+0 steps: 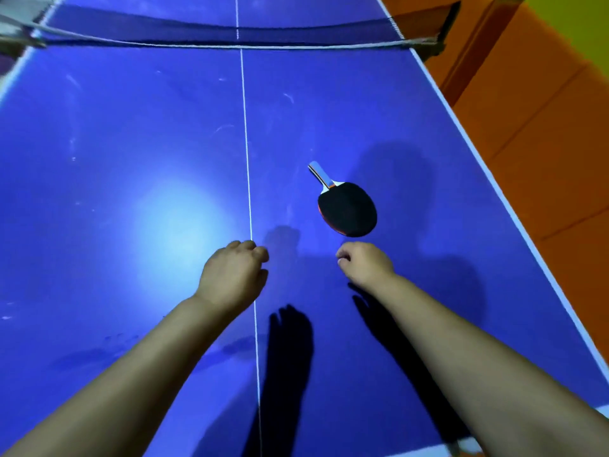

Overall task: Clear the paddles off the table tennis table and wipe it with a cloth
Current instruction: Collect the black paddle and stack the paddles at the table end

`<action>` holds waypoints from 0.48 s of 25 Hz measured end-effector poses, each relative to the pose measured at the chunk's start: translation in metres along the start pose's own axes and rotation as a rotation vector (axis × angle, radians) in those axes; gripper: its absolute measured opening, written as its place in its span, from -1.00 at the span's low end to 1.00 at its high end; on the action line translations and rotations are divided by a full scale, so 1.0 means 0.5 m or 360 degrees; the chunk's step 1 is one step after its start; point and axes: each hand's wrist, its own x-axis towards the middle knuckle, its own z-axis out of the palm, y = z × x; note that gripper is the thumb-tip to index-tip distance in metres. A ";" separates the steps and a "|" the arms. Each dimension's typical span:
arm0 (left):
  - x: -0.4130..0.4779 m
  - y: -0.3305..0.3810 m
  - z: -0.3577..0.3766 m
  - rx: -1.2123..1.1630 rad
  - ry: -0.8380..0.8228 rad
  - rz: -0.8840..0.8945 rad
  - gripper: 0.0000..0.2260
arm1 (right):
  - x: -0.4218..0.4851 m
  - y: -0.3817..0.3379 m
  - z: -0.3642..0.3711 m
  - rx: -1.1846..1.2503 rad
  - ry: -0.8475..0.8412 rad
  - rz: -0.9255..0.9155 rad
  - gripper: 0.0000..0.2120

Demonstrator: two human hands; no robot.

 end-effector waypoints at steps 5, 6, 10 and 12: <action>0.107 0.014 0.020 0.0020 0.0098 -0.0229 -0.78 | 0.265 -0.008 -0.054 -0.0164 0.0177 -0.0217 -0.67; 0.124 0.014 0.028 0.0028 0.0104 -0.0272 -0.78 | 0.311 -0.016 -0.055 -0.0210 0.0239 -0.0217 -0.66; 0.170 0.015 0.059 0.0065 0.0115 -0.0379 -0.79 | 0.448 -0.038 -0.035 -0.0214 0.0280 -0.0124 -0.65; 0.178 0.018 0.073 0.0054 0.0057 -0.0411 -0.79 | 0.482 -0.035 -0.022 -0.0274 0.0249 -0.0095 -0.60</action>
